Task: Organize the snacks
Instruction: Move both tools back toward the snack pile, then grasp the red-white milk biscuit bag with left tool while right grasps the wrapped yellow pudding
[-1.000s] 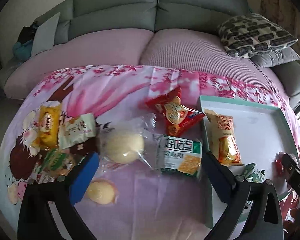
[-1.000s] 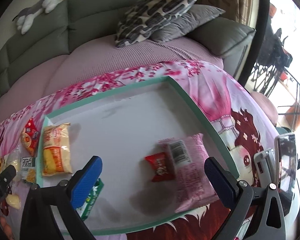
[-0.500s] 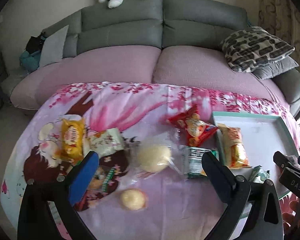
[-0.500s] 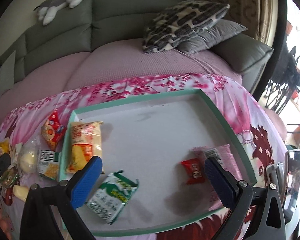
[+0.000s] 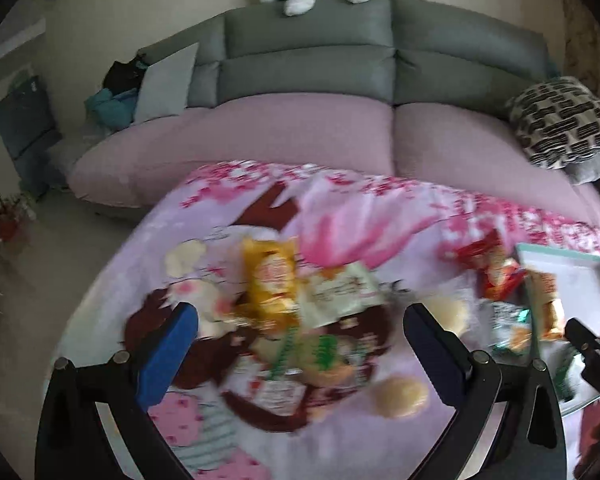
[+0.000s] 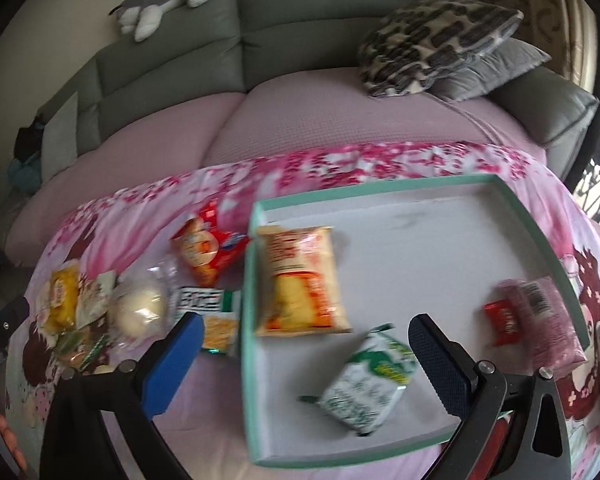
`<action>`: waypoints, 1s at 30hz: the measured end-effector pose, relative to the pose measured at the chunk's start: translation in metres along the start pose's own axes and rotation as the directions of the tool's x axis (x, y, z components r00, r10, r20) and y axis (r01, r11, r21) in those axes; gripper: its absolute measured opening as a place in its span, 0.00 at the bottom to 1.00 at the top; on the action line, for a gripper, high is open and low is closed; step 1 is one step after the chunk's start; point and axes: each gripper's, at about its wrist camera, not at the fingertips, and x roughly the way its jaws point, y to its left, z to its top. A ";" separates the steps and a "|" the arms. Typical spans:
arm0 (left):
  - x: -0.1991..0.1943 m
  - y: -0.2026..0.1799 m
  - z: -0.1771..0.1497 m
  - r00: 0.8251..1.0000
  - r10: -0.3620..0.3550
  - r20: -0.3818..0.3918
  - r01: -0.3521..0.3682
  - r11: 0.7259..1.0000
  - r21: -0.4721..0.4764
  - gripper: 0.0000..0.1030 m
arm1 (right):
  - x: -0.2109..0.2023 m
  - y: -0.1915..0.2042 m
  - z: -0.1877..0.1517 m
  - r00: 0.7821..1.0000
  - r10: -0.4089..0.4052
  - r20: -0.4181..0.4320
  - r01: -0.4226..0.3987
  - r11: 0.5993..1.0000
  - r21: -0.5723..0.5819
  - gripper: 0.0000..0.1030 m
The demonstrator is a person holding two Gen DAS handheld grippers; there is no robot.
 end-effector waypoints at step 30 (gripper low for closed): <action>0.073 0.058 -0.052 0.933 -0.198 -0.301 0.204 0.979 -0.010 0.99 | 0.043 0.161 -0.069 0.972 0.023 -0.232 -0.089 0.958 -0.274 1.00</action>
